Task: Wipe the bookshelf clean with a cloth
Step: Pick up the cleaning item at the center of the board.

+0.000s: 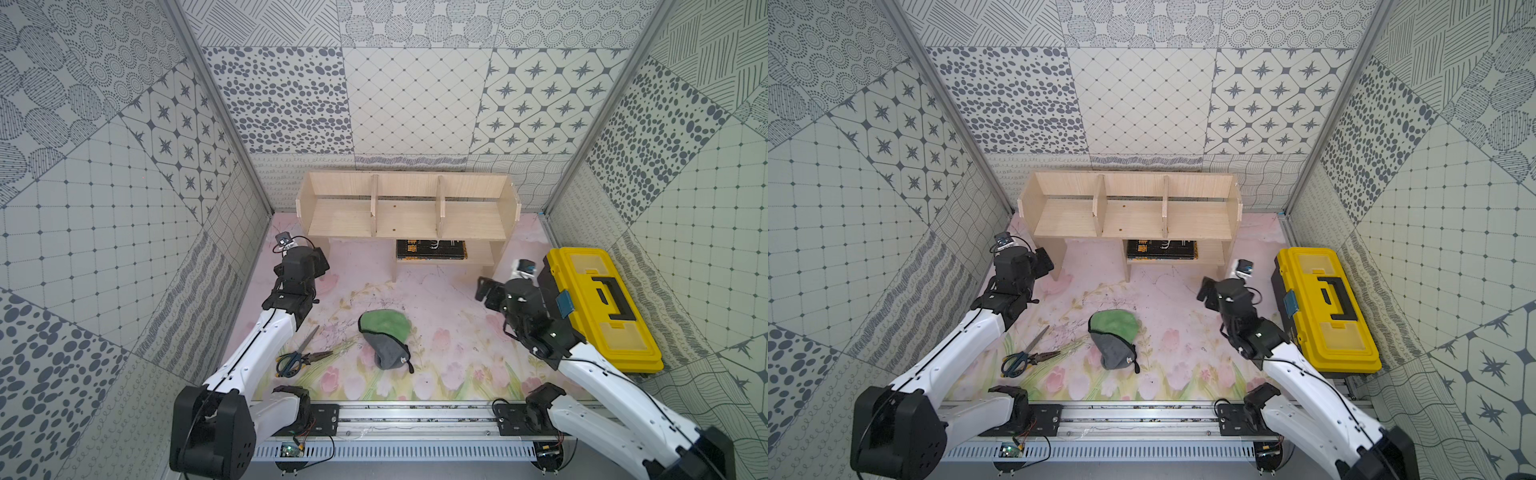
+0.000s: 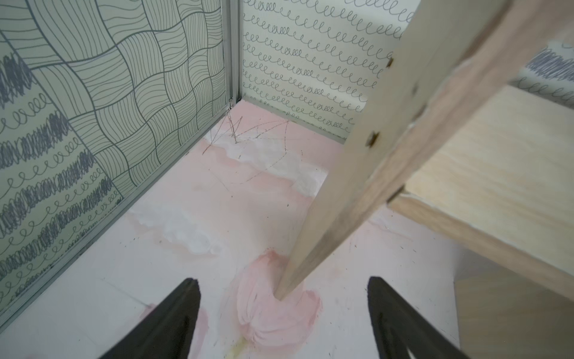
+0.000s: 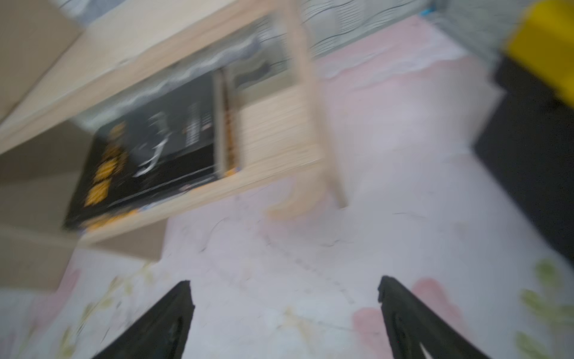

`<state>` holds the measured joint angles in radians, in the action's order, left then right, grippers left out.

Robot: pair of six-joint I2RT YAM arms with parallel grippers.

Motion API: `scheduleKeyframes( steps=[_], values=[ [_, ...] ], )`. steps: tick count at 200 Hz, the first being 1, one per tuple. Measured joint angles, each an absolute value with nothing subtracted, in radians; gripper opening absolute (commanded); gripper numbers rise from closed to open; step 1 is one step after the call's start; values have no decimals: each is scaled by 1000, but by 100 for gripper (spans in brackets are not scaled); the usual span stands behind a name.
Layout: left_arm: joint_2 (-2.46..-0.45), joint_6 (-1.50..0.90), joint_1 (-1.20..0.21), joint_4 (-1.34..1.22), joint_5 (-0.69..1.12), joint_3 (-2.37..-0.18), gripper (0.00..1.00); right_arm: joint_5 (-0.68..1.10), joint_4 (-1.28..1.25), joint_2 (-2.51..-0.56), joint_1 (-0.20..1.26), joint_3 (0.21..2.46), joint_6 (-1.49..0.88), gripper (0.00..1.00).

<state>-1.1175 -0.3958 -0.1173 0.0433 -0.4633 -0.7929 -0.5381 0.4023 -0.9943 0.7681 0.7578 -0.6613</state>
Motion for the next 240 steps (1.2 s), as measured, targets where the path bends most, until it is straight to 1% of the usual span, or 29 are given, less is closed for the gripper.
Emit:
scheduleKeyframes(
  steps=[10, 18, 27, 36, 49, 57, 62, 68, 78, 97, 120, 153, 181, 187, 191, 195, 197, 201, 205, 212, 225, 240],
  values=[
    [-1083, -417, -133, 99, -460, -804, 95, -636, 477, -1133, 950, 892, -701, 97],
    [-1052, -430, -146, 146, -455, -811, 97, -727, 520, -1252, 1087, 997, -733, 97],
    [-1018, -441, -157, 192, -450, -815, 97, -817, 540, -1364, 1201, 1083, -754, 97],
    [-986, -453, -164, 236, -447, -814, 98, -879, 532, -1467, 1287, 1132, -759, 97],
    [-937, -469, -171, 290, -438, -805, 98, -870, 513, -1588, 1361, 1160, -749, 97],
    [-913, -477, -175, 318, -432, -798, 98, -819, 504, -1642, 1366, 1161, -741, 96],
    [-902, -480, -175, 332, -426, -795, 98, -779, 499, -1671, 1357, 1160, -738, 93],
    [-890, -486, -176, 347, -420, -791, 98, -714, 485, -1700, 1335, 1155, -729, 93],
    [-878, -495, -178, 374, -408, -787, 98, -615, 461, -1734, 1288, 1147, -717, 93],
    [-882, -506, -181, 416, -384, -789, 99, -499, 438, -1765, 1222, 1146, -707, 95],
    [-900, -520, -182, 453, -352, -793, 99, -392, 410, -1787, 1209, 1147, -709, 97],
    [-900, -528, -185, 481, -318, -794, 99, -290, 372, -1869, 1225, 1153, -731, 97],
    [-897, -531, -187, 495, -299, -794, 99, -284, 352, -1886, 1241, 1153, -752, 96],
    [-897, -531, -187, 498, -296, -794, 99, -286, 350, -1887, 1246, 1153, -754, 92],
    [-896, -531, -187, 501, -292, -794, 99, -288, 348, -1888, 1249, 1153, -754, 81],
    [-896, -531, -187, 503, -290, -794, 98, -289, 347, -1888, 1251, 1153, -759, 63],
    [-896, -531, -188, 504, -290, -794, 98, -289, 347, -1890, 1253, 1153, -753, 52],
    [-895, -531, -188, 505, -287, -794, 98, -289, 343, -1892, 1257, 1153, -760, 34],
    [-894, -531, -188, 506, -284, -794, 98, -289, 339, -1894, 1260, 1153, -761, 20],
    [-893, -532, -189, 507, -282, -794, 97, -288, 329, -1898, 1266, 1152, -767, 0],
    [-889, -530, -189, 508, -276, -795, 97, -288, 299, -1898, 1274, 1142, -779, 0],
    [-889, -526, -190, 519, -276, -815, 99, -295, 251, -1872, 1279, 1098, -781, 0]
  ],
)
